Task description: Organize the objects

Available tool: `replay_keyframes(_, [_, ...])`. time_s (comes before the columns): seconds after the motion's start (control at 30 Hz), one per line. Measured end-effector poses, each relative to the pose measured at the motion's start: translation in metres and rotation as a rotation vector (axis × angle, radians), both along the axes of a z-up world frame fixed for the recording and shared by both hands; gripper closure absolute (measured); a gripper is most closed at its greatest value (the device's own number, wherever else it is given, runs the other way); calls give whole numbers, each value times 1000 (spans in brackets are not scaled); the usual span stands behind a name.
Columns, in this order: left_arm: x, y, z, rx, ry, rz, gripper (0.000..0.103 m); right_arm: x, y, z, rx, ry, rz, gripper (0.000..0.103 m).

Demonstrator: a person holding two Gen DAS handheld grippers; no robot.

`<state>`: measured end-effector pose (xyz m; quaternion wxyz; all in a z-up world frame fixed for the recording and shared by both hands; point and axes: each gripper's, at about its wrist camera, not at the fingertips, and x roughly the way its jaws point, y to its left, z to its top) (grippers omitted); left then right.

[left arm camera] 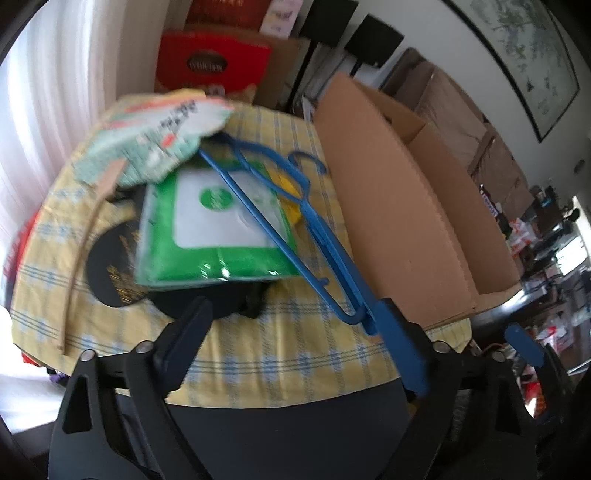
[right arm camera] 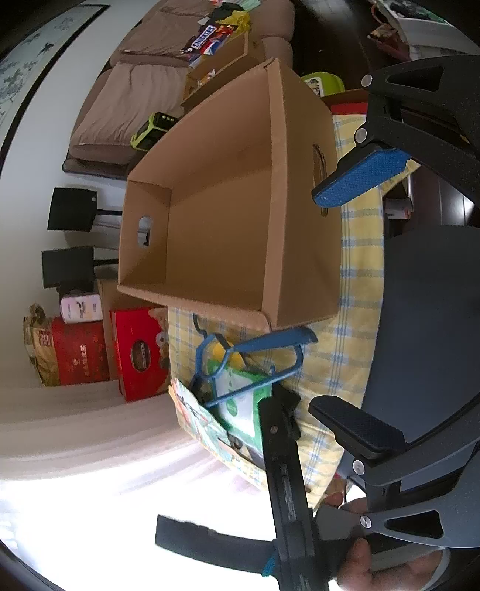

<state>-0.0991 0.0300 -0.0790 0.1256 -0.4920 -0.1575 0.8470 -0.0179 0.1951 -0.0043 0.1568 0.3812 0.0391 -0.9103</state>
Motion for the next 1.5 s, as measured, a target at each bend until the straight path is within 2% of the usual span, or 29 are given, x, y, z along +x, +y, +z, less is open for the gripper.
replay_keyframes(0.33, [-20,22,-27,39,-100,-20,62,-6,10,-4,-18,-15,-18,1])
replay_keyframes(0.4, [-22,25,-30,50,-109,-23,69,-7,11,-5,-22,-20,-20,1])
replay_keyframes(0.47, [-23,25,-33,66,-117,-22,71,-6,12,-7,-23,-22,-20,1])
replay_keyframes(0.53, [-22,26,-35,99,-120,-30,87,-6,13,-8,-22,-25,-19,1])
replay_keyframes(0.73, [-13,18,-23,130,-85,-32,87,-6,13,-8,-22,-24,-7,1])
replay_keyframes(1.07, [19,-20,4,125,-24,-40,90,-8,3,2,-67,-26,65,3])
replay_keyframes(1.33, [36,-40,14,134,-5,-40,92,-6,-27,-7,-120,-115,173,22])
replay_keyframes(1.5, [47,-56,7,135,-26,-57,93,-9,-51,-20,-134,-164,210,41])
